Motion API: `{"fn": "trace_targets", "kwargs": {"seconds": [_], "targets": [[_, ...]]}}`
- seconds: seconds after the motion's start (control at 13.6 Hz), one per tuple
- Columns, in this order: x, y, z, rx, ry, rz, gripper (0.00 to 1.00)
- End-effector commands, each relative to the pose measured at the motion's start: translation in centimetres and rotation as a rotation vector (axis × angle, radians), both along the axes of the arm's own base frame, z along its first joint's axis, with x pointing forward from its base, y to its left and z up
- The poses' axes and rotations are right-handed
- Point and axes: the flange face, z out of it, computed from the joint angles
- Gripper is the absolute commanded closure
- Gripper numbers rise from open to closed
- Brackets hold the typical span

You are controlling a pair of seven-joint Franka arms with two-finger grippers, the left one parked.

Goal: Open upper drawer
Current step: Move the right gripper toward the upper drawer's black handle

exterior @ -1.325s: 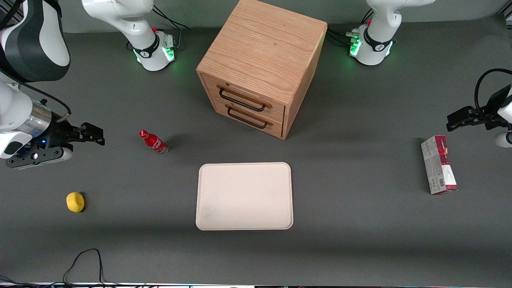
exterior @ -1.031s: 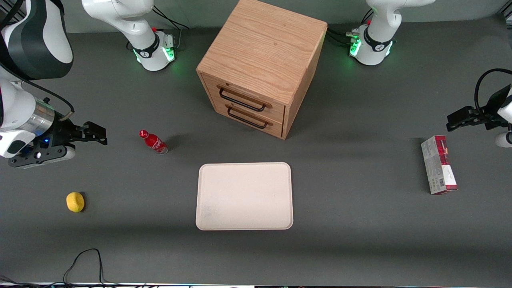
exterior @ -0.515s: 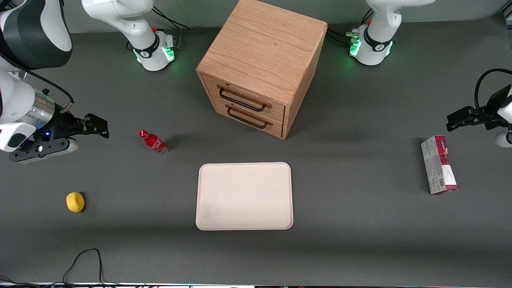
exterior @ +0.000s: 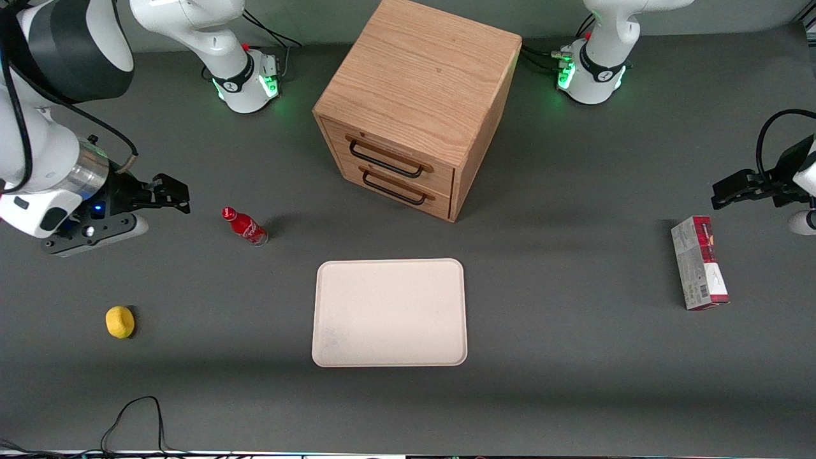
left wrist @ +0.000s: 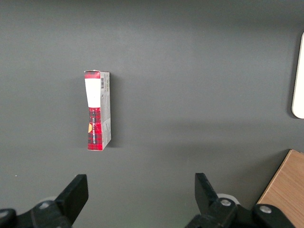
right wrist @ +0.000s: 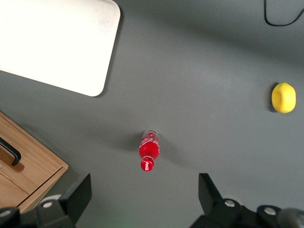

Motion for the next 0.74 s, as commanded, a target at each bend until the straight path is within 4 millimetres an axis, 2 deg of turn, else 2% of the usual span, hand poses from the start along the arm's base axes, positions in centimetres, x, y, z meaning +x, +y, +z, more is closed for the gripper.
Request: {"fn": "trace_targets", "kwargs": {"seconds": [0.0, 0.07, 0.15, 0.29, 0.66], "targets": [[0.3, 3.5, -0.3, -0.002, 0.002, 0.122, 0.0], [0.1, 5.8, -1.0, -0.004, 0.013, 0.157, 0.0], [-0.2, 7.5, -0.8, 0.001, 0.008, 0.189, 0.0], [-0.6, 10.2, -1.6, 0.065, 0.032, 0.222, 0.0], [-1.0, 19.1, -6.4, 0.165, 0.114, 0.464, 0.0]]}}
